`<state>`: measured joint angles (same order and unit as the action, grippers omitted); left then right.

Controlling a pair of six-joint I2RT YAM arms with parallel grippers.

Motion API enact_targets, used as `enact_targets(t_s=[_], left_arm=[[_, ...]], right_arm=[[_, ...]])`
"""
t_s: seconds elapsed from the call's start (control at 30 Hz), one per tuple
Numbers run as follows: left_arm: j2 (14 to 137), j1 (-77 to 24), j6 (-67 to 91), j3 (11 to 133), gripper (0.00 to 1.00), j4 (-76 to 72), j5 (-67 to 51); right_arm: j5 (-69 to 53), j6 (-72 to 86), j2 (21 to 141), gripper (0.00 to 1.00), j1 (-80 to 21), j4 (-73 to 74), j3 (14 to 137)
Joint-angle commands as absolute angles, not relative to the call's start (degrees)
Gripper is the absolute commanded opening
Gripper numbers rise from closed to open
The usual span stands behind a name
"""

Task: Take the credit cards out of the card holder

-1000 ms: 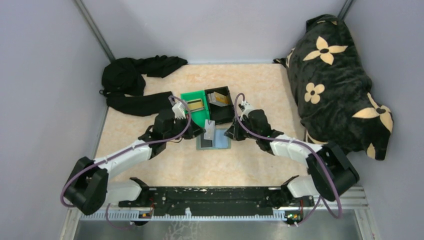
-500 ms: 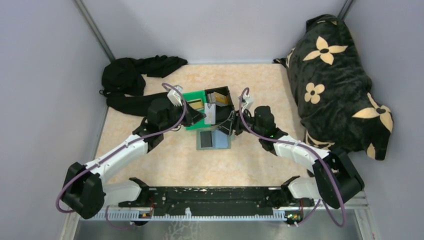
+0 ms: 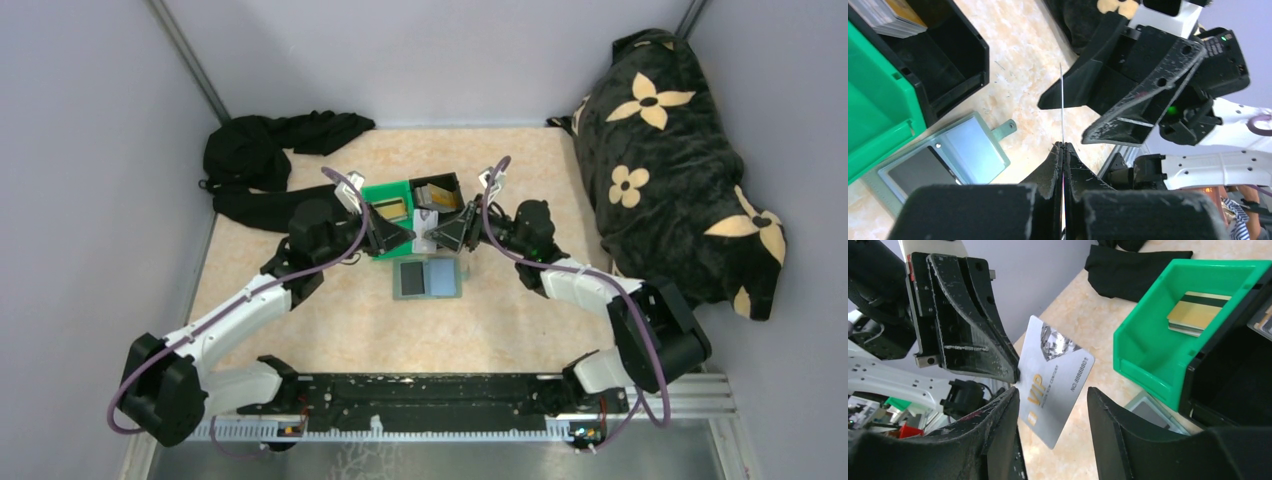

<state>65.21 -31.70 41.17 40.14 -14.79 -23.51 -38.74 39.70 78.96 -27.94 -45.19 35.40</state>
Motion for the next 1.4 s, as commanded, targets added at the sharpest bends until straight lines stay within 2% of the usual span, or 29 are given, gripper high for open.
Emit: enact_targets(t_s=[0.0, 0.1, 0.2, 0.23, 0.27, 0.33, 0.37, 0.4, 0.43, 0.57, 0.67, 0.73, 0.8, 0.93, 1.07, 1.17, 1.27, 1.37], left_arm=[[64.2, -31.3, 41.7, 39.4, 0.0, -19.1, -27.5], [63.9, -31.3, 41.7, 39.2, 0.0, -19.1, -27.4], [64.0, -31.3, 41.5, 38.8, 0.0, -18.7, -26.5], [64.0, -31.3, 41.6, 38.6, 0.0, -18.7, -26.2], [64.0, -31.3, 41.6, 38.4, 0.0, -18.6, -25.8], [64.2, -31.3, 41.7, 38.3, 0.0, -18.2, -24.7], [64.2, -31.2, 41.5, 38.4, 0.08, -17.8, -24.2], [64.2, -31.1, 40.9, 38.8, 0.25, -17.2, -24.0], [64.1, -30.8, 40.2, 39.3, 0.37, -16.6, -24.6], [62.6, -28.0, 37.8, 40.6, 0.63, -15.5, -29.5], [61.5, -26.1, 34.3, 42.5, 0.73, -11.8, -32.6], [61.5, -25.4, 31.9, 43.1, 0.72, -11.3, -37.1], [62.2, -25.3, 30.8, 43.2, 0.68, -11.8, -42.6], [64.5, -25.4, 34.2, 40.6, 0.66, -20.6, -52.9], [65.6, -26.6, 33.3, 41.0, 0.67, -21.2, -56.0], [66.5, -28.5, 31.8, 41.6, 0.66, -20.1, -57.2], [66.5, -29.3, 31.6, 40.8, 0.59, -20.5, -57.5], [66.5, -29.9, 29.6, 41.6, 0.56, -17.5, -57.0]], right_arm=[[-42.4, 41.5, 80.4, 0.52, -27.5, -52.2, 38.6], [-42.8, 41.2, 80.1, 0.43, -27.6, -51.7, 38.5], [-42.2, 40.8, 78.8, 0.18, -27.5, -50.7, 38.2], [-41.9, 40.5, 78.2, 0.04, -27.5, -50.1, 38.1], [-41.6, 40.2, 77.7, 0.0, -27.5, -49.2, 38.1], [-41.8, 39.3, 76.9, 0.0, -27.6, -47.4, 38.4], [-42.4, 38.8, 76.7, 0.0, -27.5, -46.4, 38.7], [-43.4, 38.0, 76.5, 0.0, -27.4, -45.0, 39.5], [-44.9, 37.0, 76.4, 0.0, -27.2, -43.0, 40.2], [-51.5, 33.0, 75.5, 0.0, -25.2, -34.6, 41.9], [-55.0, 26.4, 74.4, 0.0, -24.9, -24.2, 43.4], [-57.6, 23.0, 73.7, 0.0, -24.9, -19.0, 43.8], [-60.4, 22.7, 72.6, 0.0, -24.9, -18.5, 43.1], [-64.6, 22.9, 71.9, 0.0, -26.8, -18.9, 42.7], [-62.2, 14.7, 72.8, 0.0, -31.6, -6.7, 46.8], [-62.2, 13.9, 73.9, 0.0, -32.8, -5.8, 47.4], [-62.0, 14.1, 74.0, 0.0, -32.8, -5.9, 47.2], [-62.4, 14.3, 73.5, 0.0, -32.8, -6.2, 47.2]])
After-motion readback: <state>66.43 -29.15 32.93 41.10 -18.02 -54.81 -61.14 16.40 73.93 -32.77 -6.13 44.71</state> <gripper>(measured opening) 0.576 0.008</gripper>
